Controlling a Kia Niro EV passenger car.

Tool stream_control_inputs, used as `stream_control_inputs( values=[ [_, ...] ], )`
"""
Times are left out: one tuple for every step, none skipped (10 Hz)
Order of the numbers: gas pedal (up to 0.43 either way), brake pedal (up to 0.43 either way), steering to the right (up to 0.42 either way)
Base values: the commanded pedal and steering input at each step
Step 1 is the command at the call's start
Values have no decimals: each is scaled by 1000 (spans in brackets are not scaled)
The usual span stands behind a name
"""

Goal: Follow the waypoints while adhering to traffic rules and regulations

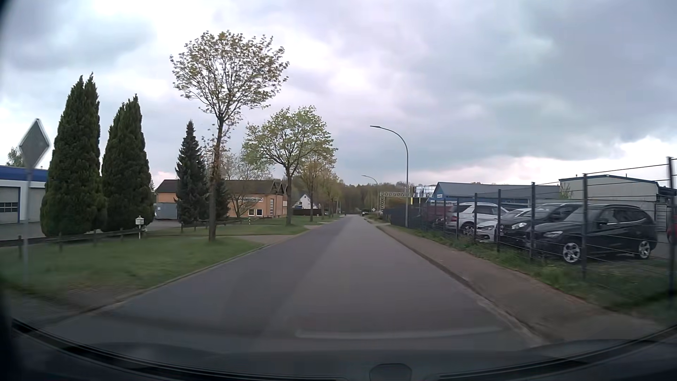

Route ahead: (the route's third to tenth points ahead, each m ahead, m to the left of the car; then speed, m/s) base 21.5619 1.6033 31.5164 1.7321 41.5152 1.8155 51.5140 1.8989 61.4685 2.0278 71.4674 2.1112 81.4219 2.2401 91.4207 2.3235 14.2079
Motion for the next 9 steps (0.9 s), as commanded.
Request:
stream_control_inputs(
  values=[
    [138, 0, 1],
    [138, 0, 1],
    [138, 0, 1],
    [138, 0, 1],
    [138, 0, 1],
    [138, 0, 1],
    [138, 6, 1],
    [138, 0, 1],
    [138, 0, 1]
  ],
)
